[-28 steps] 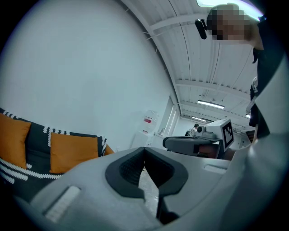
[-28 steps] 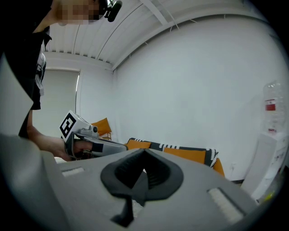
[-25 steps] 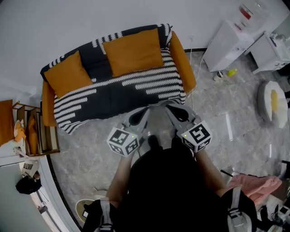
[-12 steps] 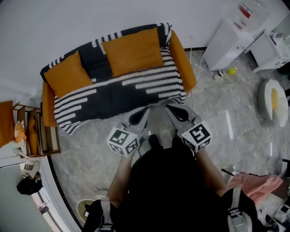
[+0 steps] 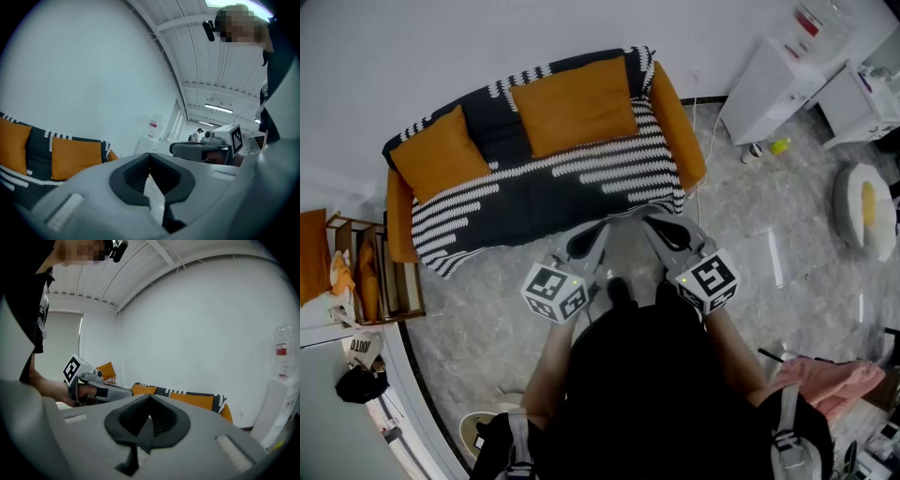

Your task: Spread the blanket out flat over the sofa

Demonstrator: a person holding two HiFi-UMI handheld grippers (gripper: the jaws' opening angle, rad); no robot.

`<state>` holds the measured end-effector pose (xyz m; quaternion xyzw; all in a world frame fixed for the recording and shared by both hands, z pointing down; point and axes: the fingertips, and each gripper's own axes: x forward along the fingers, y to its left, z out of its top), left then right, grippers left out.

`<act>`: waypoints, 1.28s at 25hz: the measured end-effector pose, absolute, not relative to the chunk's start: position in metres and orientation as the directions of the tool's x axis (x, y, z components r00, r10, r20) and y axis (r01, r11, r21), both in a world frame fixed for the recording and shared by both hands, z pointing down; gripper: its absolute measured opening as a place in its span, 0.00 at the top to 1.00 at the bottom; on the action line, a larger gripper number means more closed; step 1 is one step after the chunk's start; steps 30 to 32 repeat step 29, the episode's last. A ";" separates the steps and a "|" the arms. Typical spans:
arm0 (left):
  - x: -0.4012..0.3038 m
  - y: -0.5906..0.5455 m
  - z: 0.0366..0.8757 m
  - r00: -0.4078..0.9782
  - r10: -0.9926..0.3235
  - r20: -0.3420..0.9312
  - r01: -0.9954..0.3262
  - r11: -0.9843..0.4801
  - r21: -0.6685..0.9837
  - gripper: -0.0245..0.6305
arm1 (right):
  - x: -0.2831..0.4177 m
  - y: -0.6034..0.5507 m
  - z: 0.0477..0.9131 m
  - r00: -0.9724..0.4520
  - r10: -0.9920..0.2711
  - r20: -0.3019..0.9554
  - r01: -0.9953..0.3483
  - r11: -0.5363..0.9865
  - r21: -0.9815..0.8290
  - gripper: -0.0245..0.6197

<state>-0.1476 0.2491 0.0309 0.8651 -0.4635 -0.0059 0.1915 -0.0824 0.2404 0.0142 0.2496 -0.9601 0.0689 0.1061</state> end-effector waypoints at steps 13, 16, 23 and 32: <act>-0.148 0.246 0.031 0.572 -0.803 0.168 -0.798 -0.498 0.339 0.95 | -0.082 0.238 0.011 -0.851 -0.470 0.236 -0.496 0.866 -0.062 0.96; -0.148 0.245 0.030 0.573 -0.802 0.166 -0.797 -0.500 0.338 0.95 | -0.082 0.237 0.010 -0.850 -0.472 0.233 -0.497 0.866 -0.059 0.96; -0.146 0.246 0.031 0.576 -0.800 0.167 -0.796 -0.502 0.339 0.95 | -0.079 0.237 0.011 -0.849 -0.475 0.232 -0.498 0.866 -0.051 0.96; -0.145 0.247 0.031 0.577 -0.800 0.163 -0.795 -0.504 0.339 0.95 | -0.079 0.238 0.010 -0.848 -0.479 0.226 -0.500 0.865 -0.046 0.96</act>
